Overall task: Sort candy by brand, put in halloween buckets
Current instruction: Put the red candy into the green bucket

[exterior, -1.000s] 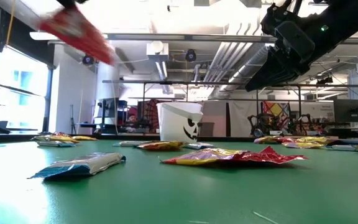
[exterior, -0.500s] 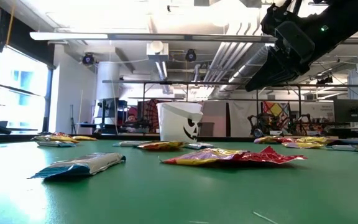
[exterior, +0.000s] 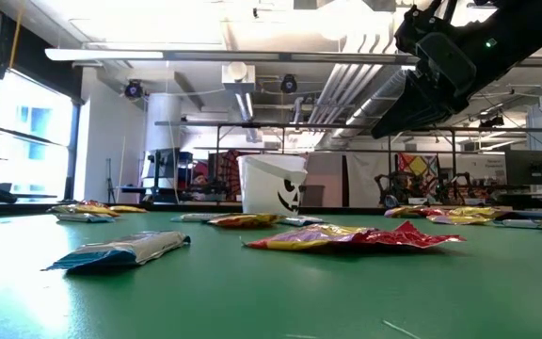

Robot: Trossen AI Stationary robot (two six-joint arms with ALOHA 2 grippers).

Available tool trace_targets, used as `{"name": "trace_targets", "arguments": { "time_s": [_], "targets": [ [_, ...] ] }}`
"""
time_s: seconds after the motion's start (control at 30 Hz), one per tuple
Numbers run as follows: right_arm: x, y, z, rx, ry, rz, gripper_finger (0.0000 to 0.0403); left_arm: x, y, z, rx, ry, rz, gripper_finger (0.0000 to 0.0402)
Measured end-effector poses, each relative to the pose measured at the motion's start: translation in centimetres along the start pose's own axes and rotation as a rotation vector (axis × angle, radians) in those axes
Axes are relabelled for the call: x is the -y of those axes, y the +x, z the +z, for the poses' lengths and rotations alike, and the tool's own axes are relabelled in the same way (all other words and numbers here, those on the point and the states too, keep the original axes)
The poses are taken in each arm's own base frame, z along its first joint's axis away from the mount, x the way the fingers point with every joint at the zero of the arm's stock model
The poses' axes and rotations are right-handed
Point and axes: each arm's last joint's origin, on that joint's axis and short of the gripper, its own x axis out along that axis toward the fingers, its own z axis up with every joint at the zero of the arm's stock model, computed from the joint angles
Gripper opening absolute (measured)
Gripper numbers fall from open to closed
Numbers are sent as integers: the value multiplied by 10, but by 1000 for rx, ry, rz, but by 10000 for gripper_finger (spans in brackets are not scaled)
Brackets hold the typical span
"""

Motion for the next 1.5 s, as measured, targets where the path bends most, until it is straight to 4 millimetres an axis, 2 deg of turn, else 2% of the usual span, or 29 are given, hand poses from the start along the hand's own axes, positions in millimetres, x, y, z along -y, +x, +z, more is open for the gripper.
{"name": "trace_targets", "arguments": {
  "time_s": [0.2, 0.37, 0.7, 0.9, 1.0, 1.13, 1.37, 1.5],
  "targets": [
    [0, 0, 0, 0, 0, 0, 0, -7, 26, -2, -30, -21, 44, 0],
    [1, 0, 0, 8, -15, -17, 0, -10, 31, 1, -79, -104, 51, 6],
    [1, 0, 0, 8, -23, -17, 0, 0, 4, 15, -31, -142, -57, 82],
    [1, 0, 0, 8, -35, -17, 0, -2, -15, 33, 108, -93, -50, 113],
    [1, 0, 0, 8, -37, -17, 0, -13, -21, 51, 172, -113, 14, 111],
    [1, 0, 0, 8, -37, -17, 0, -36, -24, 75, 166, -105, 127, 92],
    [1, 0, -1, 0, -43, -21, 0, -84, -29, 122, 146, -65, 251, 65],
    [1, 0, -1, -1, -44, -21, 0, -120, -27, 145, 110, -79, 313, 57]
  ]
}}
